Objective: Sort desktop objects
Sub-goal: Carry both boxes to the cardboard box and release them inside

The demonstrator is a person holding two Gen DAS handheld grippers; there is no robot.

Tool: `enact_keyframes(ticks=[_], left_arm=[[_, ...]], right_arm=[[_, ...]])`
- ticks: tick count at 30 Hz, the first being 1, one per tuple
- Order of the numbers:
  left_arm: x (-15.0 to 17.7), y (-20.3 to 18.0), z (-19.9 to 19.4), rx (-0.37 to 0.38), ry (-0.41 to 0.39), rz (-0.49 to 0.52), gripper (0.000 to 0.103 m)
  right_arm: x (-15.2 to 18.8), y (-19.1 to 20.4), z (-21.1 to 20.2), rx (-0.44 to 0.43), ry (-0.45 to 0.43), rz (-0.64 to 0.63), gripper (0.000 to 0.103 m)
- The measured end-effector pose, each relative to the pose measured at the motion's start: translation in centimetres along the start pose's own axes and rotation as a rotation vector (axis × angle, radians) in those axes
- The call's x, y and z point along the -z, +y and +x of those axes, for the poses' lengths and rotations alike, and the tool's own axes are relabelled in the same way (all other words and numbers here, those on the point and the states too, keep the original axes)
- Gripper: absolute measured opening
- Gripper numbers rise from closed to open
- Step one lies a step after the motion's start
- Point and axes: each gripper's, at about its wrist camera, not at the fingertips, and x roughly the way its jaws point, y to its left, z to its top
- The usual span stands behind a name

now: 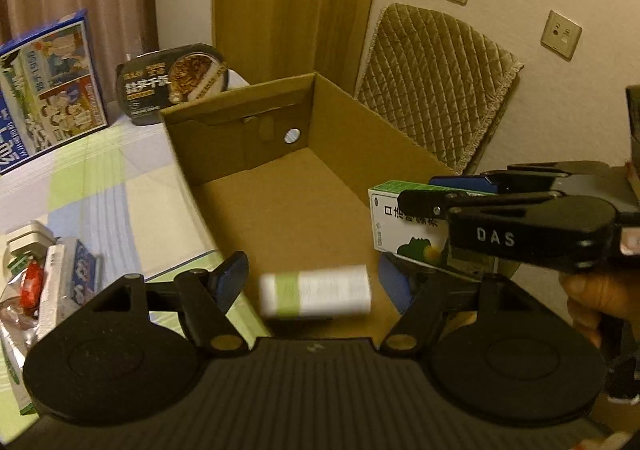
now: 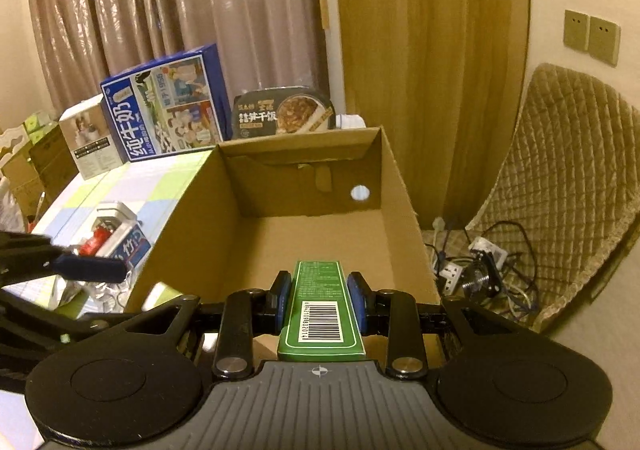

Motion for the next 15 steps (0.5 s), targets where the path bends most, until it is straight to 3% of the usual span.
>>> enact_keyframes(ticks=[2,5,15], left_arm=[[0.4,0.7,-0.7,-0.006,-0.009,-0.018,0.068],[1.0,1.7,-2.0,-0.014,-0.022,-0.042,0.068],[4.3,4.6,-6.5,-0.072,-0.049,-0.118,0.074]], right_arm=[[-0.2,0.2,0.1,-0.007,-0.029,0.001,0.029],[-0.6,0.4,0.0,-0.008,-0.059,0.006,0.055],[0.5,1.4,-4.0,-0.012,-0.092,0.058,0.059]])
